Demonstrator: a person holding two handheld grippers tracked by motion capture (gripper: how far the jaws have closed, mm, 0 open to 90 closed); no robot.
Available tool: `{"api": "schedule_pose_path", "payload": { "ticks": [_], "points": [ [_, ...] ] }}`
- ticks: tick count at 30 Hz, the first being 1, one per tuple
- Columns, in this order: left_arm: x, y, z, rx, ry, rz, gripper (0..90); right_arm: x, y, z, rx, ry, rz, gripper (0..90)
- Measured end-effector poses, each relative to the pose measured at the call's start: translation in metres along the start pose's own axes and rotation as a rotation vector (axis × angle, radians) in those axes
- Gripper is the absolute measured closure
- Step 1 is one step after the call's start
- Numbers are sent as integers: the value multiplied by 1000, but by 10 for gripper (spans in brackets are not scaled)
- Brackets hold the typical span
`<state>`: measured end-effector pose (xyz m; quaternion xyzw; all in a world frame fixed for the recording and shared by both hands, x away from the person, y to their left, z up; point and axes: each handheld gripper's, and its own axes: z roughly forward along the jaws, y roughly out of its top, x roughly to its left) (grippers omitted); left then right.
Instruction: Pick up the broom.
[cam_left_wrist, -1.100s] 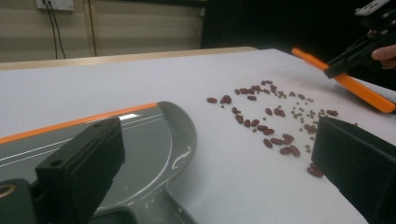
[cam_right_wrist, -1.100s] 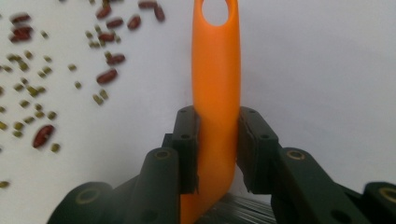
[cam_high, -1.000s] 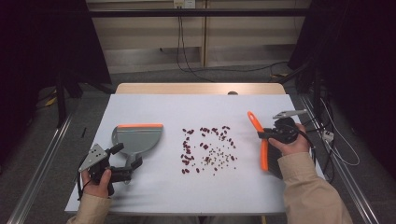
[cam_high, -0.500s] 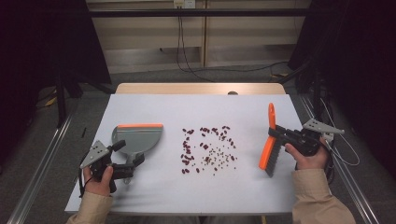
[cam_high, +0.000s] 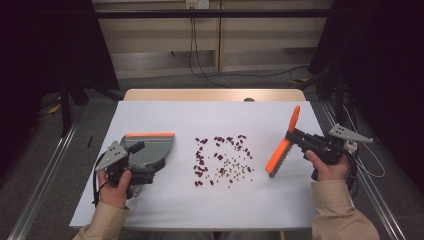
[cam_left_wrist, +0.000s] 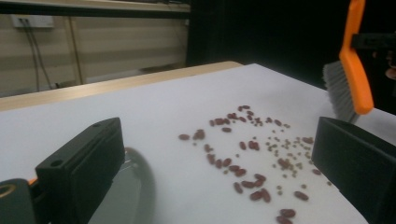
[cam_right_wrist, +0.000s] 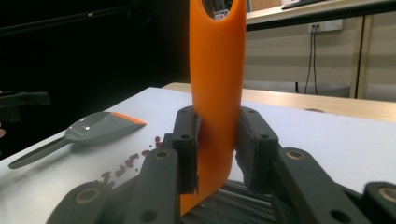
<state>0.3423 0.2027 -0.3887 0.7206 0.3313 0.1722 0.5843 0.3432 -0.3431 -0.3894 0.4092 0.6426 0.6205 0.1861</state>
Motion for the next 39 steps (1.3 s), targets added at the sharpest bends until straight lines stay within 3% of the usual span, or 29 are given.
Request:
{"api": "schedule_pose_path", "payload": {
  "ticks": [6, 12, 15, 19, 22, 33, 36, 39],
  "points": [
    [-19, 12, 28, 60, -92, 21, 34, 12, 13, 17, -1, 28, -23, 708],
    [-31, 13, 55, 84, -175, 10, 36, 21, 14, 33, 10, 54, -21, 708],
    [-38, 16, 67, 112, -208, 26, 70, 29, 17, 46, 12, 74, -25, 708],
    [-47, 20, 81, 110, -273, 31, 82, 36, 20, 56, 11, 96, -27, 708],
    [-53, 21, 92, 138, -310, -11, 82, 45, 24, 66, 19, 114, -43, 708],
    [-74, 18, 121, 215, -385, -2, 204, 72, 22, 105, 60, 156, -78, 707],
    [-77, 16, 125, 235, -371, 4, 247, 78, 22, 115, 71, 158, -89, 708],
    [-79, 13, 130, 267, -354, 4, 348, 84, 21, 123, 73, 168, -88, 707]
  ]
}}
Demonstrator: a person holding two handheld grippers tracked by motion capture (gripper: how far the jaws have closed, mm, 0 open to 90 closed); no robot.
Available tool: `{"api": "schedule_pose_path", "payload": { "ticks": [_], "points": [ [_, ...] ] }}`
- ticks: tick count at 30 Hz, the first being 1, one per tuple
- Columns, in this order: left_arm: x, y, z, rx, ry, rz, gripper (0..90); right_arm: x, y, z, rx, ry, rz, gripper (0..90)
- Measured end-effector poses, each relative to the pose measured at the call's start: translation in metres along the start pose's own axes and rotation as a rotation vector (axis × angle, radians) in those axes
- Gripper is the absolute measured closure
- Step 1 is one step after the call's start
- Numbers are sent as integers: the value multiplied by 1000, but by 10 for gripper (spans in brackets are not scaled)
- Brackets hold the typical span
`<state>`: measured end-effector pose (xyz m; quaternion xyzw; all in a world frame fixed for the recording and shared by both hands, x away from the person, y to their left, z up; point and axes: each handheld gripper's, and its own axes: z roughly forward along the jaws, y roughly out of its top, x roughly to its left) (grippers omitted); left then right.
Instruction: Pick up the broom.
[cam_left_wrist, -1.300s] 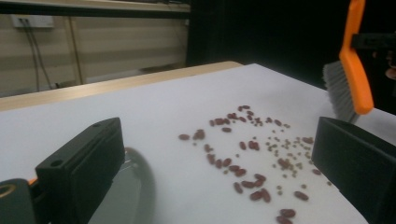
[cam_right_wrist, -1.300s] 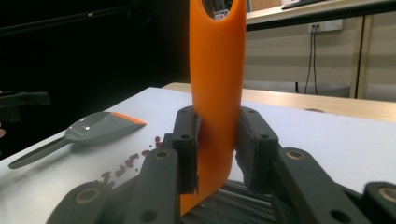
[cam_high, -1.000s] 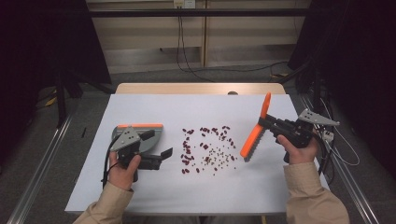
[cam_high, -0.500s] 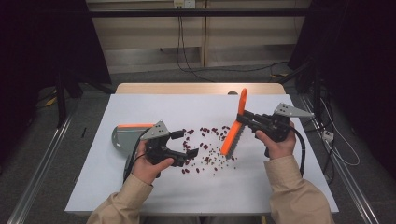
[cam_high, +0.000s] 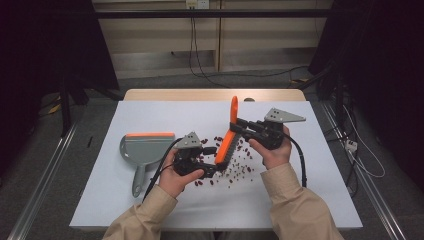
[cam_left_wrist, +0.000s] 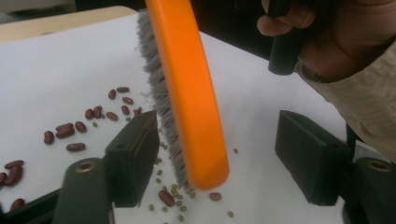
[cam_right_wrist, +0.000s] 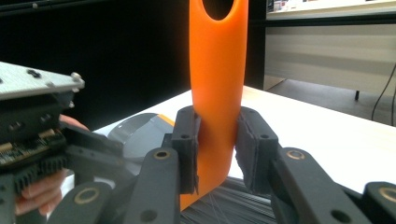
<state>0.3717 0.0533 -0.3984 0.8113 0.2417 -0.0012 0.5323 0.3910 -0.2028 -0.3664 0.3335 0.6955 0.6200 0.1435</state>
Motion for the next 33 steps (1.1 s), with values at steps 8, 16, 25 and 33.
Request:
{"api": "schedule_pose_path", "payload": {
  "ticks": [8, 16, 25, 33],
  "points": [
    [4, -4, -3, 41, 122, -17, 668, 12, 3, 16, 23, -8, -25, 705],
    [7, -4, -14, 19, 192, -68, 705, 22, 5, 25, 14, -30, -33, 702],
    [14, -7, -23, -36, 264, -109, 708, 23, 2, 33, -1, -85, 0, 380],
    [19, -6, -31, -84, 361, -112, 708, 35, -15, 44, 59, -119, 169, 292]
  ]
}}
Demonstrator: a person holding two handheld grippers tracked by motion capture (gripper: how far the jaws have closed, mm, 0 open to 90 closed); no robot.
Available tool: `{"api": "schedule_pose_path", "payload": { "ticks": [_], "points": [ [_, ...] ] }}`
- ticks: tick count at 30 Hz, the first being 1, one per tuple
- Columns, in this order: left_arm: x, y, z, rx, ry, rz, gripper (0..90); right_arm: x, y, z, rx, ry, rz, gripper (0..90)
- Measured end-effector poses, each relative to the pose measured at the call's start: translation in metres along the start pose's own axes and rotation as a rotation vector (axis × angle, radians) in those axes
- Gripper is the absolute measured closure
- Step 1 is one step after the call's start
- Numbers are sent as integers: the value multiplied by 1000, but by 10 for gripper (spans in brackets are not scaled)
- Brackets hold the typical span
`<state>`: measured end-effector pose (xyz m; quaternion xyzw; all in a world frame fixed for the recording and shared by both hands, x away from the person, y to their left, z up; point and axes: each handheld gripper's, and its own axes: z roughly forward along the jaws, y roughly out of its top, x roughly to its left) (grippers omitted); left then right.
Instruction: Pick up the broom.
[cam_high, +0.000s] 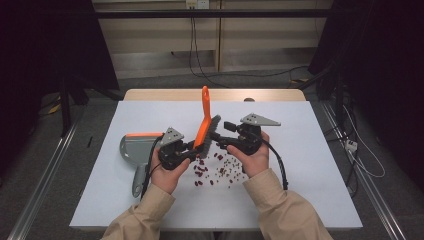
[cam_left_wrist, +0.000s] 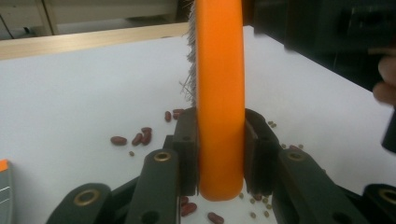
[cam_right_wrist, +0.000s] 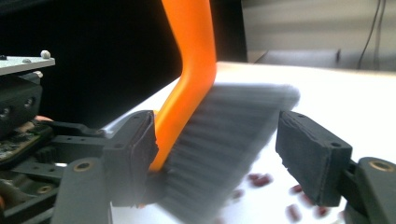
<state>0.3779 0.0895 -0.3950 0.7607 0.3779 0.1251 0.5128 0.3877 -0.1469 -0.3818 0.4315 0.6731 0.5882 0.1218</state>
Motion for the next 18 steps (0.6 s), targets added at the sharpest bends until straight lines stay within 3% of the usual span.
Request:
{"api": "schedule_pose_path", "payload": {
  "ticks": [1, 3, 5, 6, 8, 11, 14, 16, 18],
  "points": [
    [-1, 0, 0, -3, 5, 4, 708, 4, -4, 5, 0, 34, 46, 313],
    [-6, 0, 0, -17, 7, 12, 707, 7, -5, 10, -3, 27, 64, 314],
    [-13, -1, 2, -6, 10, 57, 707, 8, -5, 13, -11, 41, 87, 322],
    [-16, -1, 2, -7, 21, 80, 700, 11, -4, 16, -23, 25, 124, 292],
    [-19, -1, 2, -15, 33, 115, 697, 13, -3, 17, -17, 4, 134, 294],
    [-24, 0, -2, -46, 54, 148, 689, 16, -2, 19, -37, -13, 201, 341],
    [-29, 3, -4, -66, 61, 169, 686, 19, -1, 22, -40, -39, 204, 368],
    [-35, 4, -5, -74, 75, 197, 674, 22, 0, 23, -40, -46, 234, 416],
    [-37, 5, -5, -79, 79, 207, 668, 22, 0, 24, -36, -60, 225, 421]
  ]
}}
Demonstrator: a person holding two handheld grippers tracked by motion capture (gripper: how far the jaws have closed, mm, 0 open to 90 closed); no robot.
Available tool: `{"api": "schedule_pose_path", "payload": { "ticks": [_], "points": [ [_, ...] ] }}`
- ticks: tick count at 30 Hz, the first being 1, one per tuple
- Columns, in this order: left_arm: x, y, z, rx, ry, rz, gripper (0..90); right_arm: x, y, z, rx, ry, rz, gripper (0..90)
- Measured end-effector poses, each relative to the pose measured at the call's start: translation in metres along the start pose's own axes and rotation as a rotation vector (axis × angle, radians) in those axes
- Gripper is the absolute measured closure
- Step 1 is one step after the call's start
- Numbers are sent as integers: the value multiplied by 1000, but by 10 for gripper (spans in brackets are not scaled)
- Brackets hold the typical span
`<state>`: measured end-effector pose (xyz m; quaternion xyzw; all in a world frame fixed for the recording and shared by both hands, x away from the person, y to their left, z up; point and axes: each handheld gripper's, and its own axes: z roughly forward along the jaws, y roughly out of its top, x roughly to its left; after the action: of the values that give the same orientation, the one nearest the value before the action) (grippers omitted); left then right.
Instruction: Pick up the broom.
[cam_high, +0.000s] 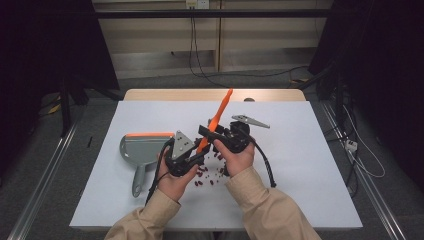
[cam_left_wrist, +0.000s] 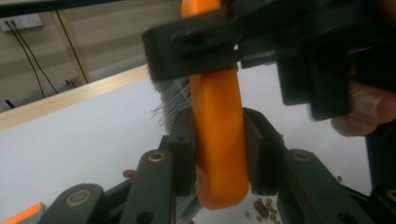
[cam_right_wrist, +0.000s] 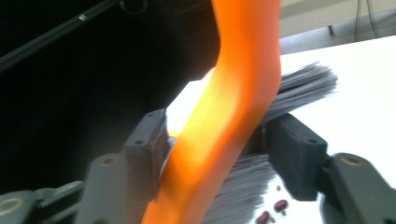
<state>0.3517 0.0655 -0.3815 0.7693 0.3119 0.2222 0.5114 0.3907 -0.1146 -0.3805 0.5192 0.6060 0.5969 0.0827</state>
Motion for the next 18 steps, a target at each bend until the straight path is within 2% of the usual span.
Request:
{"api": "schedule_pose_path", "payload": {
  "ticks": [1, 2, 3, 4, 5, 6, 8, 10, 12, 14, 16, 18],
  "points": [
    [0, 0, 1, 1, 5, 5, 653, 0, 0, 0, 7, -1, 20, 481],
    [0, 0, 2, 0, 14, 4, 598, -1, 2, 0, 19, 22, 70, 613],
    [2, -1, 4, 3, 2, -6, 598, -1, 2, 0, 19, 22, 70, 613],
    [4, -1, 4, -7, -38, -23, 600, -4, 2, 0, 29, 38, 97, 683],
    [5, -1, 3, -18, -49, -25, 698, -7, 3, 0, 30, 55, 94, 703],
    [6, 0, 2, -14, -49, -16, 628, -9, 4, 0, 22, 24, 46, 710],
    [13, -1, 0, -7, -80, -47, 586, -18, 6, -2, 20, 15, 42, 711],
    [18, -2, -2, -2, -92, -58, 536, -27, 9, -7, 20, -3, 35, 710],
    [26, -2, -5, -7, -109, -73, 471, -33, 14, -13, 22, -10, -16, 710],
    [32, -2, -9, -12, -125, -80, 406, -39, 19, -21, 42, -41, -80, 710],
    [38, -3, -11, -10, -139, -71, 355, -47, 23, -28, 58, -40, -91, 710],
    [43, -4, -12, -4, -164, -81, 304, -54, 27, -35, 77, -67, -113, 710]
  ]
}}
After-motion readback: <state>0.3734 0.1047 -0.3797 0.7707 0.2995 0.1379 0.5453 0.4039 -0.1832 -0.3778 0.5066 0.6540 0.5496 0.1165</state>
